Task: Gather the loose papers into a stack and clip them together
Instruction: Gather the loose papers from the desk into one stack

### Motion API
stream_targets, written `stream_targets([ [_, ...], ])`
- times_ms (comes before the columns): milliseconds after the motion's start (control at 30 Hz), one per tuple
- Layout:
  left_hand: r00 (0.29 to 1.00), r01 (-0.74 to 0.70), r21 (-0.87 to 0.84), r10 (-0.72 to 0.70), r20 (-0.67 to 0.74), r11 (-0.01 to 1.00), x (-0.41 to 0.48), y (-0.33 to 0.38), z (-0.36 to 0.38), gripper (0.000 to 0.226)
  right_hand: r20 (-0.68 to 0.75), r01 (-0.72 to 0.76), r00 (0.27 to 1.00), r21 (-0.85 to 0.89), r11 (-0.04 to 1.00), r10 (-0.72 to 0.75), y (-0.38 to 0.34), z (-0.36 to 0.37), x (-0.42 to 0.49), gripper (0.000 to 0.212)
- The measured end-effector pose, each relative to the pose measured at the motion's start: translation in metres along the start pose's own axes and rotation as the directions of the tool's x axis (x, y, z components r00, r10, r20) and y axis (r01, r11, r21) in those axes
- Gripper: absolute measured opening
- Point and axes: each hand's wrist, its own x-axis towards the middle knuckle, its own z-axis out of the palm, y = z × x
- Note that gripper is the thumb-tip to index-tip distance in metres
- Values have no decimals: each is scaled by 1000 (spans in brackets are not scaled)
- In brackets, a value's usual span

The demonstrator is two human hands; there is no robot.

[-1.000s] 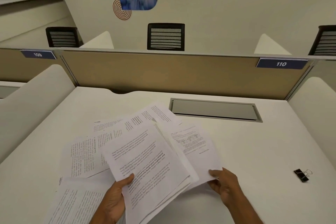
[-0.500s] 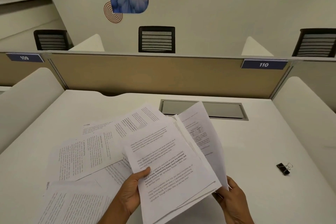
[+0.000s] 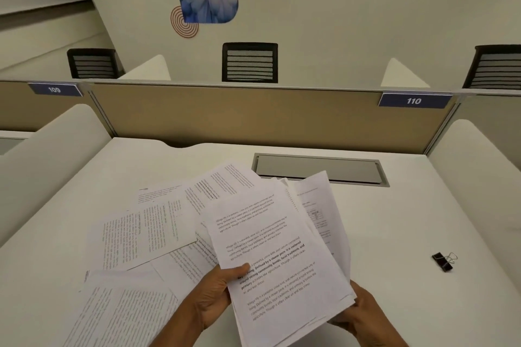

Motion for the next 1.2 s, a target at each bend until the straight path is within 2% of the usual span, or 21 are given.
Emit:
stream_targets([
  [67,1000,-2,19,2,23,1000,-4,1,-6,51,59,-52,997,-63,997,56,-4,1,0,57],
  [233,998,5,60,-8,60,998,-14,2,-17,51,161,-148,969,-230,962,188,-15,18,1,74],
  [300,997,11,70,-16,78,997,-18,7,-27,53,184,-141,963,-282,949,198,-23,24,0,67],
  [367,995,17,83,-25,96,996,-23,14,-38,53,232,-124,954,-262,957,187,-28,25,1,56],
  [500,990,39,147,-58,126,988,-35,27,-59,50,233,-193,952,-42,980,197,-36,30,10,48],
  [633,983,57,222,-94,160,973,-41,30,-75,54,155,-146,973,-176,973,174,-45,57,17,42],
  [767,979,56,220,-98,181,974,-44,30,-87,60,90,-129,984,-222,967,152,-52,92,23,59],
  [833,979,47,214,-87,184,976,-47,31,-91,58,151,-114,977,-248,962,154,-54,107,24,58],
  [967,978,27,244,-77,195,969,-53,37,-97,56,332,-102,921,-302,948,205,-54,128,28,40],
  [1067,980,25,244,-72,184,969,-54,38,-105,51,368,-111,908,-246,963,199,-52,135,35,42],
  [1200,986,67,157,-90,141,985,-51,27,-117,49,354,-156,910,-196,968,218,-39,147,42,46],
])
